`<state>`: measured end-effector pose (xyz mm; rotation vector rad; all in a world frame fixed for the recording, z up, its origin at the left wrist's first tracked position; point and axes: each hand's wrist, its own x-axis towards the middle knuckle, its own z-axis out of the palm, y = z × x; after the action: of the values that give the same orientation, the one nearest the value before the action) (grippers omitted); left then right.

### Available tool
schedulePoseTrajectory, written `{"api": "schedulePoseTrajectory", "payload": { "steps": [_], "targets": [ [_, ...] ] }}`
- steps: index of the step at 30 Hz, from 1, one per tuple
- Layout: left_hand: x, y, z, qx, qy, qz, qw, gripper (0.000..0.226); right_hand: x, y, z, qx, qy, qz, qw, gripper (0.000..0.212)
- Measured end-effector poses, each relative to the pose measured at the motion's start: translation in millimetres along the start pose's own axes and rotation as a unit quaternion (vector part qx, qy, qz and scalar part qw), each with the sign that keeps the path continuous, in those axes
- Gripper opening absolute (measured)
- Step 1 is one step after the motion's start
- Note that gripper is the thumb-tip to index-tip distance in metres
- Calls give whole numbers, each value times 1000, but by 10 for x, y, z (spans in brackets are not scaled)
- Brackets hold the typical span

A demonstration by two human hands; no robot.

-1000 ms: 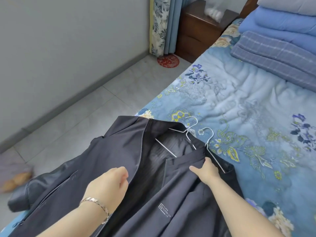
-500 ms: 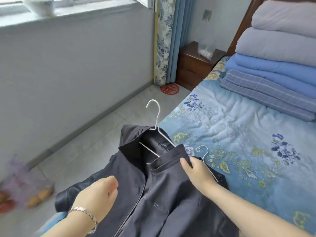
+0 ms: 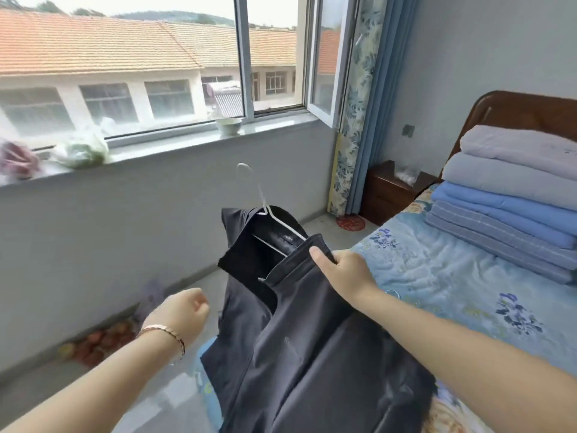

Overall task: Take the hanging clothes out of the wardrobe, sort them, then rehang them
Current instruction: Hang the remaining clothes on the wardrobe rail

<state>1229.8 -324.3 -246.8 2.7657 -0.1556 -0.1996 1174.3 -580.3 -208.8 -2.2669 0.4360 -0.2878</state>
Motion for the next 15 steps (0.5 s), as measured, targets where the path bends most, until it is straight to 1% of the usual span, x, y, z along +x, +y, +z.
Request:
{"api": "schedulePoseTrajectory", "payload": {
  "steps": [2, 4, 6, 9, 12, 15],
  "targets": [
    [-417, -164, -244, -9, 15, -14, 1000, 15, -291, -336, -118, -7, -3, -53, 999, 61],
    [-834, -289, -494, -8, 35, -30, 999, 19, -571, -667, -248, -13, -14, -108, 994, 63],
    [-1271, -437, -737, -9, 56, -60, 997, 18, -835, -1007, -375, -13, -46, -156, 987, 62],
    [-1977, -706, -1053, -3, 91, -125, 988, 16, -1229, -1510, -528, -12, -94, -214, 972, 61],
    [-2748, -986, -1255, 0, 140, -199, 970, 14, -1598, -1899, -605, 5, -148, -271, 951, 60],
    [-3618, -1201, -1340, 4, 191, -277, 942, 19, -2034, -2122, -597, 9, -213, -329, 920, 59]
  ]
}}
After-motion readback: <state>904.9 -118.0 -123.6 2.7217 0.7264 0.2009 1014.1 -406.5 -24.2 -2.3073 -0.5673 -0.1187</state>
